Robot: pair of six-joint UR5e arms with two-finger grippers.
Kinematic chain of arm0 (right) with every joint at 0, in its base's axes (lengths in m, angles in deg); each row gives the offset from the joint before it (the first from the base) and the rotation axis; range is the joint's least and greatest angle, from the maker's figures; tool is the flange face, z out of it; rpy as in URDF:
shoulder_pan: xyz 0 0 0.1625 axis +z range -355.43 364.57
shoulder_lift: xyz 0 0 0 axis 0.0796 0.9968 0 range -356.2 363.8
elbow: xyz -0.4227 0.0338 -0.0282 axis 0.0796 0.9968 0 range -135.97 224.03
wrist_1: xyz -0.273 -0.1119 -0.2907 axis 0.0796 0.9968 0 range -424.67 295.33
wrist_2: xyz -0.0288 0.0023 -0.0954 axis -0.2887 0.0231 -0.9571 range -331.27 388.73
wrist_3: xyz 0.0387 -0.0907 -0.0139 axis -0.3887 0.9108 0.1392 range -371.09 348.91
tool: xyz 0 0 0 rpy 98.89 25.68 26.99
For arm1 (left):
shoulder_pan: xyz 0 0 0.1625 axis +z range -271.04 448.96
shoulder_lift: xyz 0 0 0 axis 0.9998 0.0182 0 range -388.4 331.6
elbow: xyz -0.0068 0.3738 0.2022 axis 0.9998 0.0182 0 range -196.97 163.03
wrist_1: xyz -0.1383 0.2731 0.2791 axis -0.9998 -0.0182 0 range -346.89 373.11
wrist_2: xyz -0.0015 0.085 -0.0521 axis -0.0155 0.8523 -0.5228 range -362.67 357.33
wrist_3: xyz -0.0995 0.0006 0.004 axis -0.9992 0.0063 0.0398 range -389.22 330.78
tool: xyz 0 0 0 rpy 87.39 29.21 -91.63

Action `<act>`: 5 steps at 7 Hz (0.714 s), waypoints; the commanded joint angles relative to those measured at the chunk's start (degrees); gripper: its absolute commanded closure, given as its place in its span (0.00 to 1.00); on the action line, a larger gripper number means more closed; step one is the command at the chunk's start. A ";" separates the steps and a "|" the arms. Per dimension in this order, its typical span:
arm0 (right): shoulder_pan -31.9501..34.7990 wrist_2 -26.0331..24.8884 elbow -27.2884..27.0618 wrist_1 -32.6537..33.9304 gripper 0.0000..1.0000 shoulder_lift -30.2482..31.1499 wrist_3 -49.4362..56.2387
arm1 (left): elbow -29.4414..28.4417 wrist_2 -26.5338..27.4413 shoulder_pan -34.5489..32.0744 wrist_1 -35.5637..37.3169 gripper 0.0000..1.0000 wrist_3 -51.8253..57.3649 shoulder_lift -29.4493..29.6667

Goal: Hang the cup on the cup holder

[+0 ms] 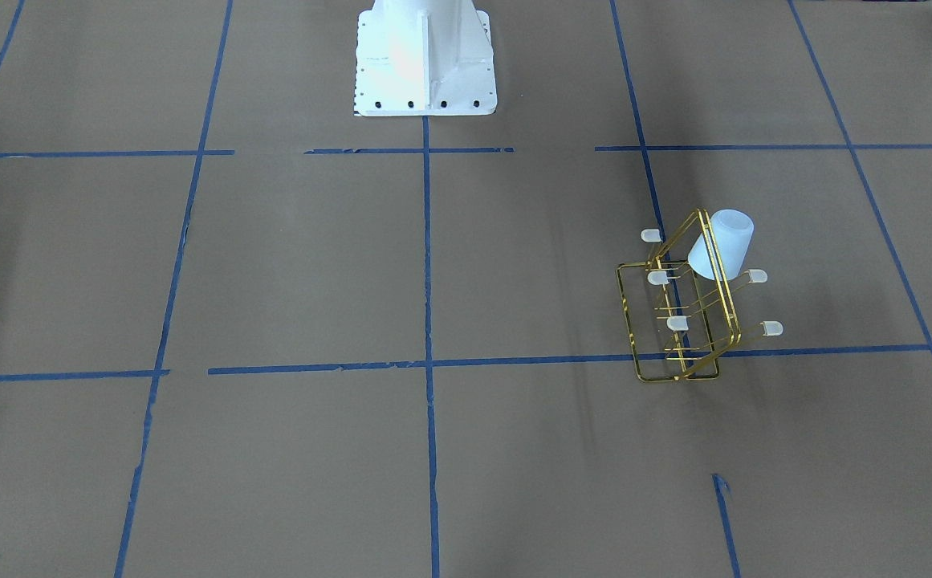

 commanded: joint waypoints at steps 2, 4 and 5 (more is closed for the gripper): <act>0.01 0.00 0.00 0.00 0.00 0.00 0.00 | -1.41 -0.97 0.21 2.50 0.00 -0.61 2.20; 0.01 0.00 0.00 0.00 0.00 0.00 0.00 | -1.42 -0.88 0.13 3.40 0.00 -0.17 2.57; 0.01 0.00 0.00 0.00 0.00 0.00 0.00 | -1.16 -0.97 0.04 3.31 0.00 -0.34 2.65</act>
